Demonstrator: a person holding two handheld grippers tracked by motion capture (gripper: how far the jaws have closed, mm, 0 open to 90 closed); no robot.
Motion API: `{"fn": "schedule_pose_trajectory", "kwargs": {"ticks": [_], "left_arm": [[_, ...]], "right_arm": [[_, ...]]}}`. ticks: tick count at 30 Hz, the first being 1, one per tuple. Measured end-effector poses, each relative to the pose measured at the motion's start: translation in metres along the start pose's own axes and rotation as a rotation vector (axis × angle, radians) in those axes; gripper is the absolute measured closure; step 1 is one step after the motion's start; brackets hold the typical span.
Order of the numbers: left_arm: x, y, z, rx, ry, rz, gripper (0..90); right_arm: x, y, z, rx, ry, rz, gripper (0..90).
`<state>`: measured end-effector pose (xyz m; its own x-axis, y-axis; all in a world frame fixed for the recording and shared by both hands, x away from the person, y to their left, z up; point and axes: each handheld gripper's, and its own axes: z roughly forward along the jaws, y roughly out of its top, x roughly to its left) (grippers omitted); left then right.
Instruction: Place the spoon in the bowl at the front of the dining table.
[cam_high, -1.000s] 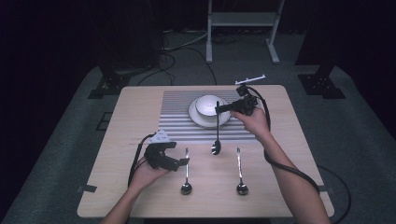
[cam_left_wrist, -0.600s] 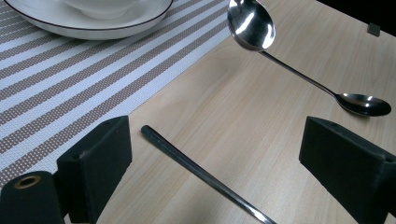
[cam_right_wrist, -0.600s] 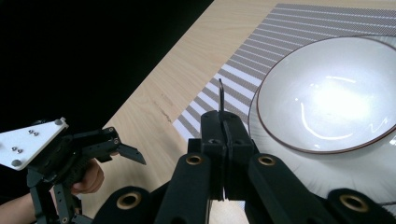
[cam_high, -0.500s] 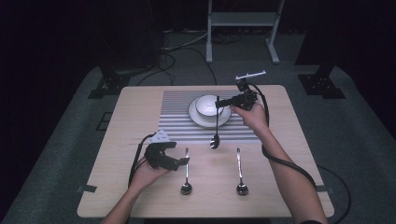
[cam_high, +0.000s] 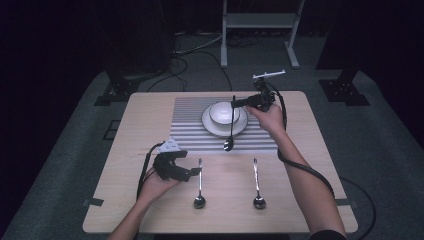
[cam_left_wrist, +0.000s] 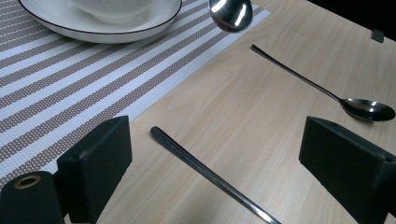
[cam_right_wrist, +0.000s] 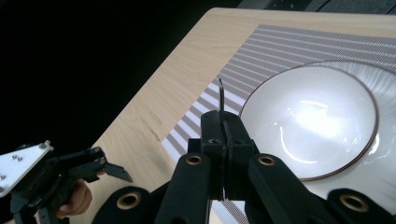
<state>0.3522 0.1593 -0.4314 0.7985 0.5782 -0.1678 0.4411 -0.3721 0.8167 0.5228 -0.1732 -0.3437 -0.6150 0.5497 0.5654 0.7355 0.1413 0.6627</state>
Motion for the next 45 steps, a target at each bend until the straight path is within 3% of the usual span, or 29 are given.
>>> {"fn": "schedule_pose_trajectory", "kwargs": {"ticks": [16, 32, 45], "left_arm": [[0.002, 0.0, -0.001, 0.0, 0.003, -0.001, 8.4], [0.0, 0.0, -0.001, 0.003, 0.01, 0.011, 8.4], [0.0, -0.001, 0.0, 0.008, 0.009, 0.013, 8.4]], "right_arm": [[-0.003, 0.017, 0.001, -0.037, -0.025, 0.015, 88.6], [-0.002, 0.042, 0.009, -0.052, -0.086, 0.012, 88.6], [-0.013, 0.052, 0.012, -0.094, -0.107, 0.061, 88.6]]}}
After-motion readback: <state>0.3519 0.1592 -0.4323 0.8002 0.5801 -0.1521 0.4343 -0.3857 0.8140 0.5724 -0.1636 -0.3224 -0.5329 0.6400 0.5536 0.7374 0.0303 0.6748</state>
